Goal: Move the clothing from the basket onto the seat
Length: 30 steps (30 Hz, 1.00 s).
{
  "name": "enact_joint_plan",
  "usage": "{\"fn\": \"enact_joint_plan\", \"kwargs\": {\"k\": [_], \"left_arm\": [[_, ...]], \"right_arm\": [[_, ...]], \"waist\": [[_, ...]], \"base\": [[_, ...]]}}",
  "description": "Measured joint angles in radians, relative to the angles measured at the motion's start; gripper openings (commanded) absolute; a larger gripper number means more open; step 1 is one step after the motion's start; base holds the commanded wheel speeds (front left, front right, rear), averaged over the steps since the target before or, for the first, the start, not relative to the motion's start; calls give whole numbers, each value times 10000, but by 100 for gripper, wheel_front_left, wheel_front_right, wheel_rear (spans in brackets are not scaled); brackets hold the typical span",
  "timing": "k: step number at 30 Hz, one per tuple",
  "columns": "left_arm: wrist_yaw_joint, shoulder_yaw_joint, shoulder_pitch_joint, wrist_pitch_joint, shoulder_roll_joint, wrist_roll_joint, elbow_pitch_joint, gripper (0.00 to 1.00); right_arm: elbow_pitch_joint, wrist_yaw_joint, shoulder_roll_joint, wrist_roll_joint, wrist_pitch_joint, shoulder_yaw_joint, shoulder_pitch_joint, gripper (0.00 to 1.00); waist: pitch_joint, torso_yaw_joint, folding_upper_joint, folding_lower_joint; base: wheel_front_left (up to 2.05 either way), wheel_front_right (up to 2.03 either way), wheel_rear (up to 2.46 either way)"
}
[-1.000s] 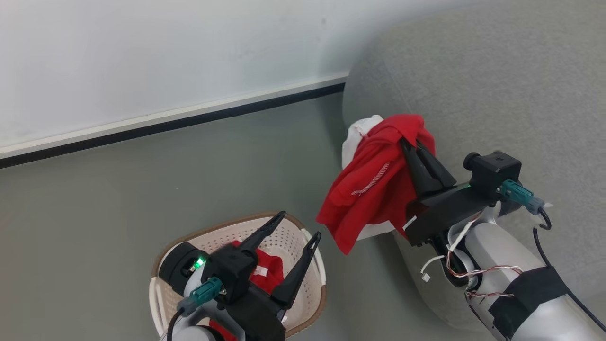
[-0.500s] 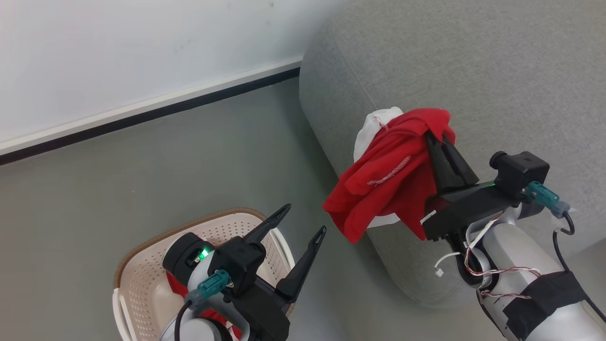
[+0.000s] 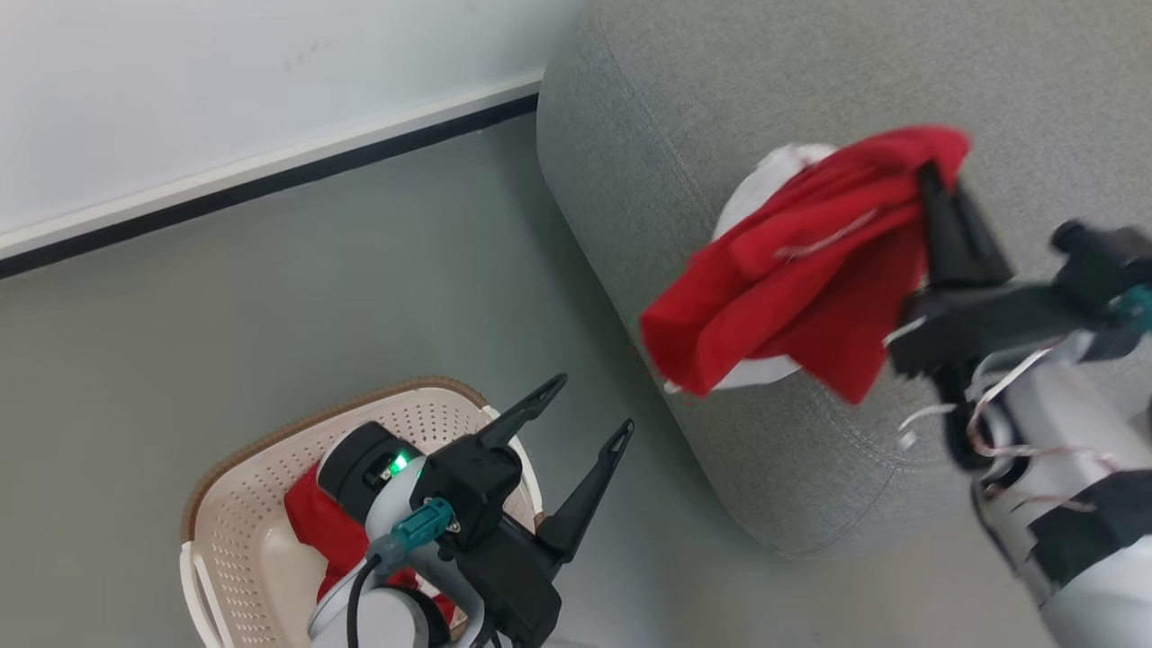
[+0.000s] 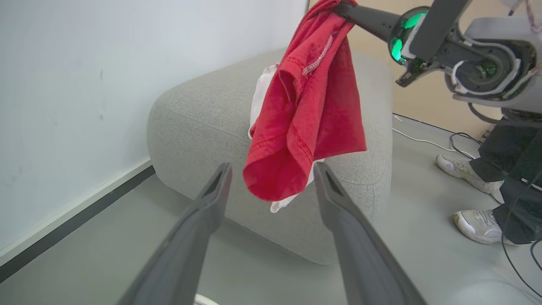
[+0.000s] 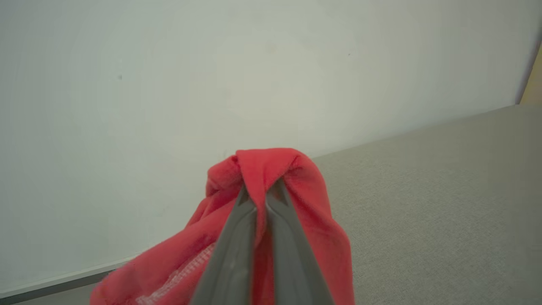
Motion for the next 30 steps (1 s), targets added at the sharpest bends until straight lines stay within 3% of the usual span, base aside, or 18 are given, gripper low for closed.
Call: {"fn": "enact_joint_plan", "kwargs": {"k": [23,30], "left_arm": [[-92,-253,-785,337,-2,278,-393,100],[-98,-276,-1132,462,25,368,-635,100]], "right_arm": [[2673,-10,-1804,510,-69,-2378,-3497,0],[3386,-10,-2057,560,-71,-2663,-4063,0]], "waist": [[1190,537,1,-1],[1792,752,0,-1]], "base": [[0,0,0],[0,0,0]]}}
